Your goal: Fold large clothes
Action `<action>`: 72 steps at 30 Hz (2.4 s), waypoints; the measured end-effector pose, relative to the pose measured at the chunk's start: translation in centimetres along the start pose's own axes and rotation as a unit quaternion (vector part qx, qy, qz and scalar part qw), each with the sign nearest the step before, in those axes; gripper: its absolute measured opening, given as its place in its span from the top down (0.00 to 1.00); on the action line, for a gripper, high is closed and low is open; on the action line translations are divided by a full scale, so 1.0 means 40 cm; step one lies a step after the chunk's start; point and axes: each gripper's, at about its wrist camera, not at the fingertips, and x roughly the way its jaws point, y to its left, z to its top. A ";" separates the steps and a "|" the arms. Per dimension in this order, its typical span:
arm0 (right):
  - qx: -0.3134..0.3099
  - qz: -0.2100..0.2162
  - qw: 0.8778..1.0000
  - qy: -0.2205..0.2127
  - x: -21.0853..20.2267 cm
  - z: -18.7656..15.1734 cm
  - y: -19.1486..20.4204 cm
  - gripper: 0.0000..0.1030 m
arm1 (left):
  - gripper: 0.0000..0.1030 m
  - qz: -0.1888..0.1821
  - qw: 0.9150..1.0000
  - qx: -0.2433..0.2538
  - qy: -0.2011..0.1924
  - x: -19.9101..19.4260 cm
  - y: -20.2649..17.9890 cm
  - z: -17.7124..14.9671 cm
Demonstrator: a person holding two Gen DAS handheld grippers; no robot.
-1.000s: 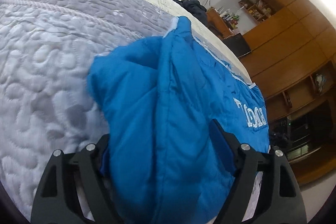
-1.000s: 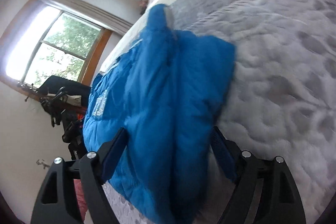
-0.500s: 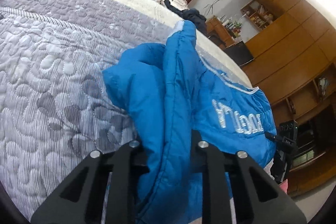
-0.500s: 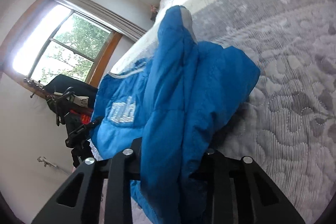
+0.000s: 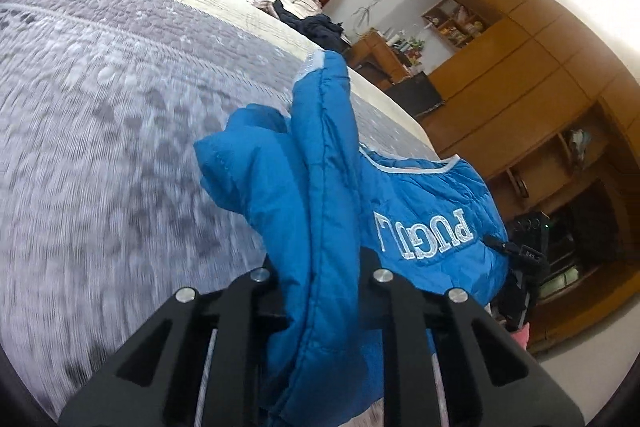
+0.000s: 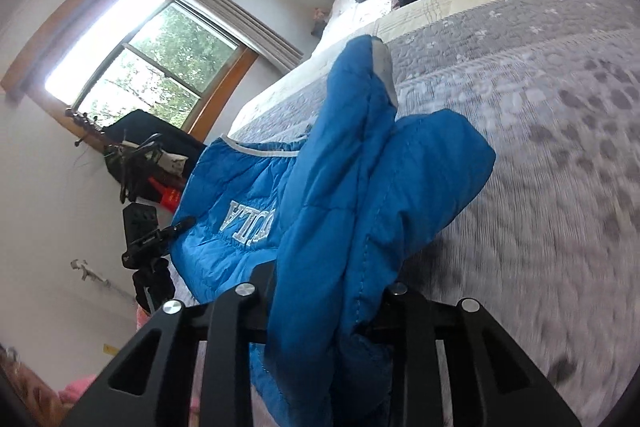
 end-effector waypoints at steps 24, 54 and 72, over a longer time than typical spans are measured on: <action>0.043 -0.110 0.993 -0.004 -0.042 -0.190 -0.136 0.29 | 0.51 0.063 0.998 -0.020 -0.014 -0.069 0.111 -0.167; 0.039 -0.168 0.984 0.042 0.150 0.090 -0.187 0.87 | 0.83 0.195 0.977 0.082 0.028 0.224 0.045 0.065; 0.046 -0.151 0.987 -0.001 -0.121 -0.131 -0.126 0.24 | 0.50 0.162 0.979 0.126 -0.007 0.038 -0.195 -0.088</action>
